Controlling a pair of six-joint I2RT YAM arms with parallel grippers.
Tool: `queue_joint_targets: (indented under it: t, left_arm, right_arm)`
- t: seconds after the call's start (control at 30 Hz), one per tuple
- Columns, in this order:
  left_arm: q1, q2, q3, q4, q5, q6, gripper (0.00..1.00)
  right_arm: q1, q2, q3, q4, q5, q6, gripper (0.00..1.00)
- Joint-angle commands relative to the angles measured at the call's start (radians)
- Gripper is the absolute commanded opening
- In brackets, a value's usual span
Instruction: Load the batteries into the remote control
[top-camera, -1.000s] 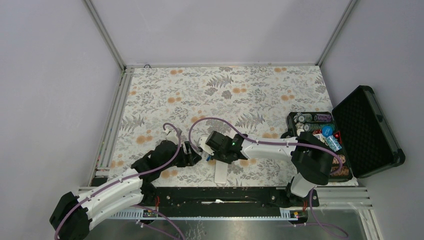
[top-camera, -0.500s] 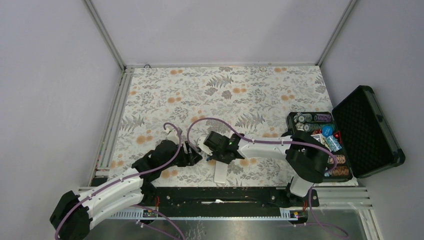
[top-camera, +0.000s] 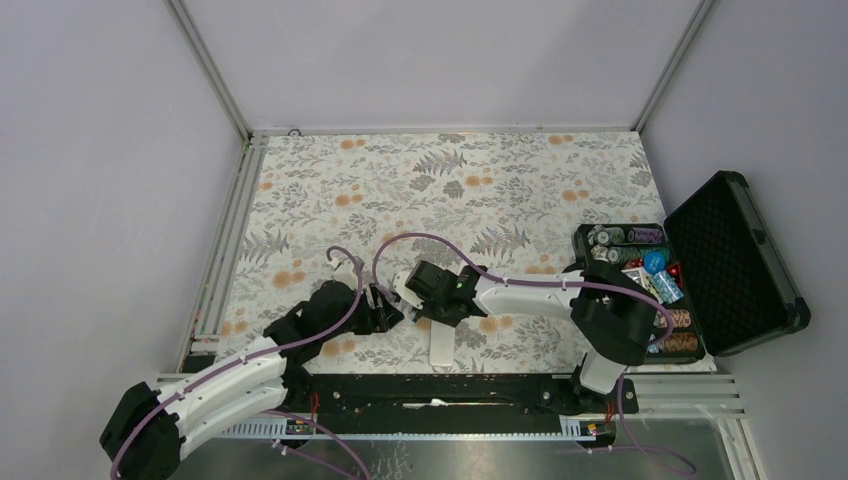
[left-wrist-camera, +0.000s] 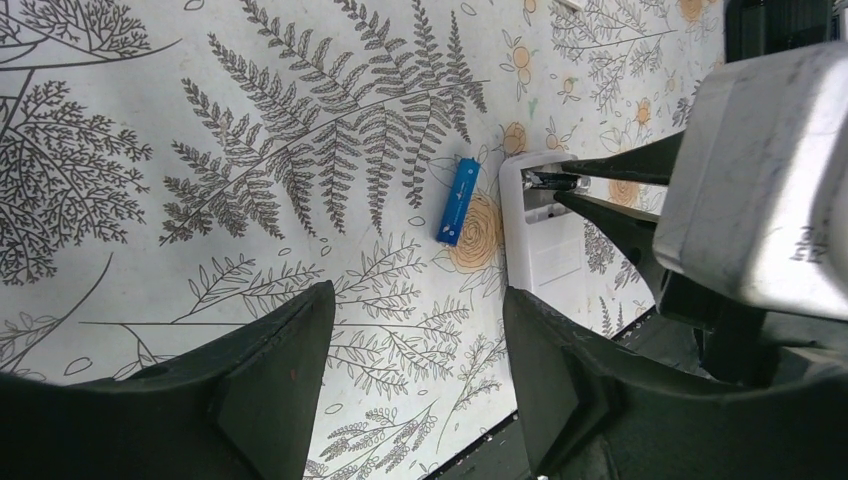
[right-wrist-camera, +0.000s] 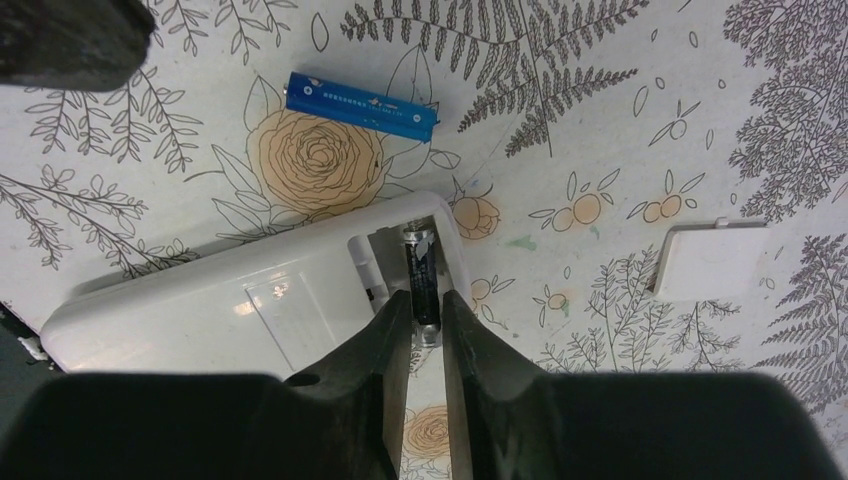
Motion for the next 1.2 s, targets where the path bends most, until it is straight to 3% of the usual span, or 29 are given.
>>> queue_joint_targets:
  t: [0.0, 0.4, 0.83, 1.17]
  left_arm:
    - [0.007, -0.009, -0.004, 0.046, 0.005, 0.013, 0.66]
    - [0.009, -0.01, -0.006, 0.044, 0.016, 0.013, 0.66]
    - [0.009, 0.005, 0.003, 0.053, 0.048, 0.012, 0.66]
    - [0.009, 0.07, 0.026, 0.103, 0.181, 0.014, 0.66]
  right_arm:
    - [-0.006, 0.013, 0.048, -0.004, 0.012, 0.012, 0.26]
    - [-0.006, -0.004, 0.057, -0.002, 0.029, 0.033, 0.34]
    - [-0.006, -0.159, -0.02, 0.055, 0.04, 0.107, 0.36]
    - [-0.011, -0.328, -0.14, 0.089, 0.139, 0.351, 0.36]
